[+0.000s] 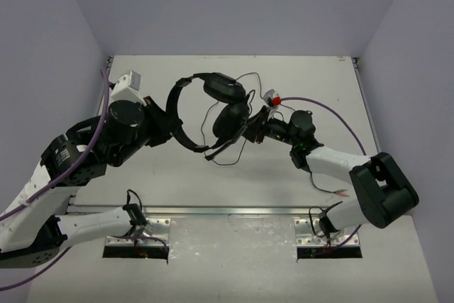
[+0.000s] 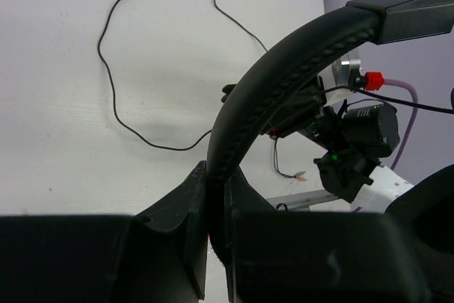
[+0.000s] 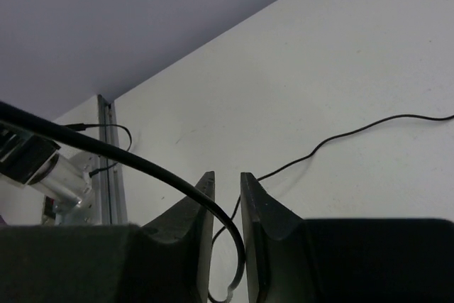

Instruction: Wrap the headphones

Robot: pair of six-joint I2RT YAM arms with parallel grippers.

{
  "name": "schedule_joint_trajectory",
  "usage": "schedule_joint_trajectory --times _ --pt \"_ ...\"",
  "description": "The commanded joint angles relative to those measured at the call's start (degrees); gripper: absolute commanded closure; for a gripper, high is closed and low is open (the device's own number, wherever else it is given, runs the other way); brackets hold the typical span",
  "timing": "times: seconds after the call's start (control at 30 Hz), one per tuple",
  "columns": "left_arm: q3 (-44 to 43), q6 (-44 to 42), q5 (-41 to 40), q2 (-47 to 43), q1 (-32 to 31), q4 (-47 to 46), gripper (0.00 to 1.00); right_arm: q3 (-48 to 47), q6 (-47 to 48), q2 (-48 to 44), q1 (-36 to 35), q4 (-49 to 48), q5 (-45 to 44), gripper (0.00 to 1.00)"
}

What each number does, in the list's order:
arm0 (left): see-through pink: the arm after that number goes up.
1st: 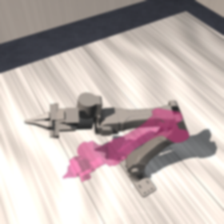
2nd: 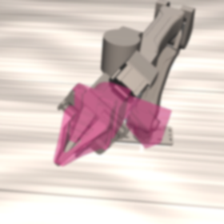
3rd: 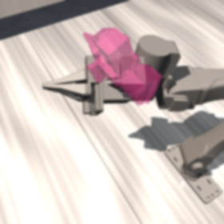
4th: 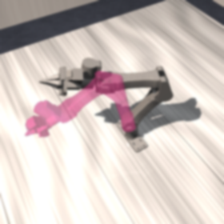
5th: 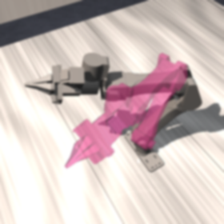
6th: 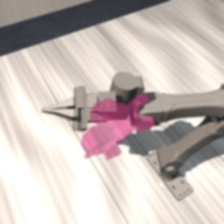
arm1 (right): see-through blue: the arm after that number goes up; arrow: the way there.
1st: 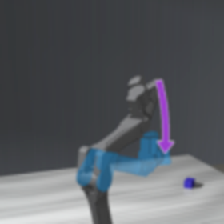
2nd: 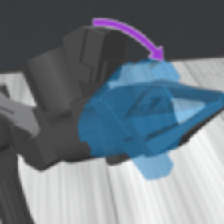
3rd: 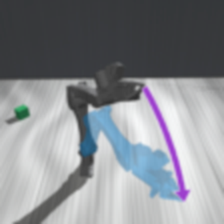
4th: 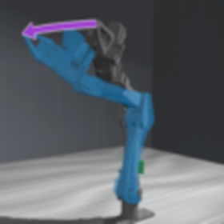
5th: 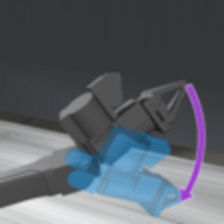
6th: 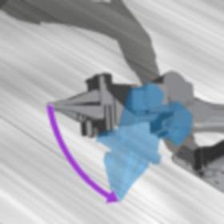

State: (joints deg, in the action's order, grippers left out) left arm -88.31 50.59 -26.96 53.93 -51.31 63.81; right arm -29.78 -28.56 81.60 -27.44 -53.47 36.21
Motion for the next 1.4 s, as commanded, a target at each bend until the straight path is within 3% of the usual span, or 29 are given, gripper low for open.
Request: schedule_joint_trajectory --times 0.0,0.1,0.23,0.4,0.5,0.6,0.77,0.9,1.03,1.2,1.37 --pt "0.51 6.96 -2.04 -2.69 -0.19 -8.61 1.0 0.07 -3.52 0.49 -1.21 -6.81 0.18 0.78" --pt "1.83 10.58 -3.27 -3.74 -0.11 -10.9 1.0 -0.28 -3.79 0.57 -3.22 -7.09 -0.7 0.71" --pt "4.46 13.74 -5.64 -5.41 -0.19 -13.89 1.0 -0.8 -3.96 1.45 -6.57 -7.87 -4.47 0.88" --pt "4.82 19.01 -15.54 -4.72 -0.19 -13.1 1.0 -2.03 -4.58 3.3 -12.19 -7.97 -9.48 0.87" --pt "3.33 22.53 -23.1 -2.08 -0.19 -10.22 1.0 -2.91 -1.86 1.81 -17.72 -1.92 -17.63 0.88" --pt "3.5 27.27 -30.31 -0.76 -0.19 -8.01 1.0 -2.92 2.09 -2.49 -24.49 5.72 -34.06 0.99" --pt "4.29 33.35 -38.95 -0.06 -0.11 -4.49 1.0 -8.88 10.96 -3.65 -34.23 22.49 -48.91 0.99" --pt "1.92 35.11 -43.7 3.01 1.73 -1.85 1.0 -15.11 16.5 -1.63 -38.91 30.52 -51.85 0.99" --pt "0.95 29.59 -43.35 7.06 5.95 -5.43 1.0 -17.59 18.8 -1.97 -42.34 35.71 -54.13 0.99" --pt "4.98 20.8 -40.54 11.44 12.36 -12.82 1.0 -21.97 19.59 -4.17 -43.31 42.39 -49.75 0.99" --pt "10.08 21.74 -40.81 16.37 12.64 -13.71 1.0 -25.84 21.43 -6.28 -43.49 48.37 -46.32 0.99"
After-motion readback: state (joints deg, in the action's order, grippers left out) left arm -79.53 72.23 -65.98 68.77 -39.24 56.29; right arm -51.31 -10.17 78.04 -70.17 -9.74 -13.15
